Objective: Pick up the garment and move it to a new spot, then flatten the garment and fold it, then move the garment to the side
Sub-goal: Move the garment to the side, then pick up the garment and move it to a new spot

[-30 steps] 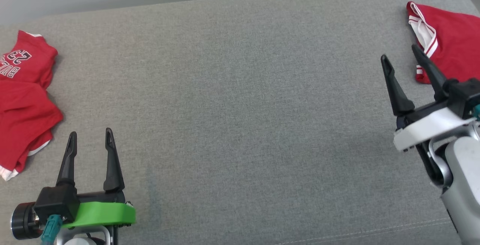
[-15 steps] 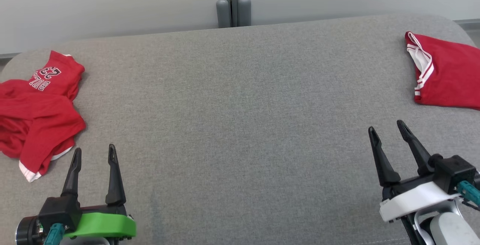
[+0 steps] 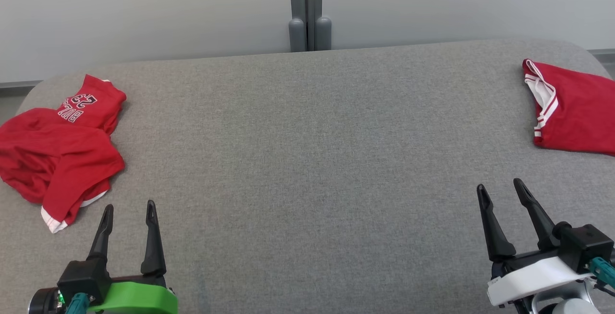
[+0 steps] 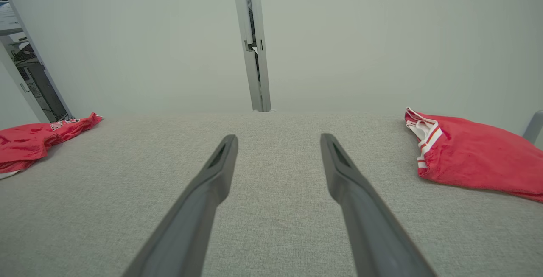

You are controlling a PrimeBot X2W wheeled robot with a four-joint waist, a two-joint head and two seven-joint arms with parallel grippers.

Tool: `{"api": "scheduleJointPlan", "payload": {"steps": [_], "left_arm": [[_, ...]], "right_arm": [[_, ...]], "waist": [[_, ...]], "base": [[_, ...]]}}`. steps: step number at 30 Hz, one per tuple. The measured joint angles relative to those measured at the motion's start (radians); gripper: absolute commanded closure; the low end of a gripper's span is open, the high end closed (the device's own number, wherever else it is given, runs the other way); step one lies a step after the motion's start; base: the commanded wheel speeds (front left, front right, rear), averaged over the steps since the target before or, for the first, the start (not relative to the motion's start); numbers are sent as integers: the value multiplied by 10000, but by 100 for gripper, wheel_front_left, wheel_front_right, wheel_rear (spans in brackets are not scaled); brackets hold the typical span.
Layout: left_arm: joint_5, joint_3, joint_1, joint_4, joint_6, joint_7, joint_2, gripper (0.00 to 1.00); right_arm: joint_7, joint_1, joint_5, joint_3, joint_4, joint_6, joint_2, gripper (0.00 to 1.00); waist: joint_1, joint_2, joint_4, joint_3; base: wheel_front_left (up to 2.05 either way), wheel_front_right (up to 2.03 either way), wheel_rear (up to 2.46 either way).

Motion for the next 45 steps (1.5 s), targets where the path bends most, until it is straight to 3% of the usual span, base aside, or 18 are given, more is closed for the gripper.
{"api": "scheduleJointPlan", "payload": {"steps": [28,37,45], "left_arm": [[88,136,12,10,-134,0,-10,0],[115,253,6,-46,-134,0,21,0],[109,430,9,-128,-84,0,132,0]], "right_arm": [[-4,300,-27,-322,40,0,282,0],[-4,351,-31,-357,59,0,395,0],[-6,410,-88,-454,88,0,493,0]], "waist": [[0,0,110,-78],[0,0,636,-81],[0,0,1535,-35]], "base": [[0,0,0],[0,0,0],[0,0,0]]}}
